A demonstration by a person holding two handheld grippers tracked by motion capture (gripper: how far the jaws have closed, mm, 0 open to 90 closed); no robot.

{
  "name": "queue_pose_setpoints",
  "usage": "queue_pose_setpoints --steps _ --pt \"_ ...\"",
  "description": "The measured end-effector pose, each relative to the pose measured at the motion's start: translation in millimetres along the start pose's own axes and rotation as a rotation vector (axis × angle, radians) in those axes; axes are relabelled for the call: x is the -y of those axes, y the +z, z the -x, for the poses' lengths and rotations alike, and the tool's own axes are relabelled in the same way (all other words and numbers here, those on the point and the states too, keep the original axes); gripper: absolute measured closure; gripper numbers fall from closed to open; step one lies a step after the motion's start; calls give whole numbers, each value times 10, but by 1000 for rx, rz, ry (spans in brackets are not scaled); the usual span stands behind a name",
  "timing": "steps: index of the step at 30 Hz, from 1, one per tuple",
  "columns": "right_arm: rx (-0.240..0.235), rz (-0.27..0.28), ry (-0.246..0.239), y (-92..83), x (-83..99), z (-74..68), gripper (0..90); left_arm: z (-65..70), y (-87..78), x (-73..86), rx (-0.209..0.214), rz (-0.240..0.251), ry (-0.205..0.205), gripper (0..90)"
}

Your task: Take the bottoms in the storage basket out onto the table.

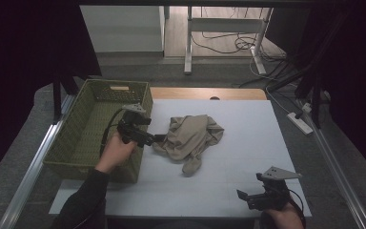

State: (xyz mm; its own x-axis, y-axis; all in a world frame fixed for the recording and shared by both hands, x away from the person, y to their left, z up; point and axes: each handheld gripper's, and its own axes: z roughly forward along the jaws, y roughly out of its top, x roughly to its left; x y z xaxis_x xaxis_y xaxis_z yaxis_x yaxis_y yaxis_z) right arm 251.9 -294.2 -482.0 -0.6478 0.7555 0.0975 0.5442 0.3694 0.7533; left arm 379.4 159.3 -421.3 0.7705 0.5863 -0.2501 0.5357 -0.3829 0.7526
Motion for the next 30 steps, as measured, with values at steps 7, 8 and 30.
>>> queue_pose_setpoints --steps 7,8,30 --pt "-2 3 0 -1 1 1 10 11 -61 43 -14 -14 3 0" --pt "-2 3 0 -2 1 1 10 18 -68 51 -15 -12 6 0" --pt "-4 6 -1 -5 1 0 10 57 -259 221 -38 18 -20 0"
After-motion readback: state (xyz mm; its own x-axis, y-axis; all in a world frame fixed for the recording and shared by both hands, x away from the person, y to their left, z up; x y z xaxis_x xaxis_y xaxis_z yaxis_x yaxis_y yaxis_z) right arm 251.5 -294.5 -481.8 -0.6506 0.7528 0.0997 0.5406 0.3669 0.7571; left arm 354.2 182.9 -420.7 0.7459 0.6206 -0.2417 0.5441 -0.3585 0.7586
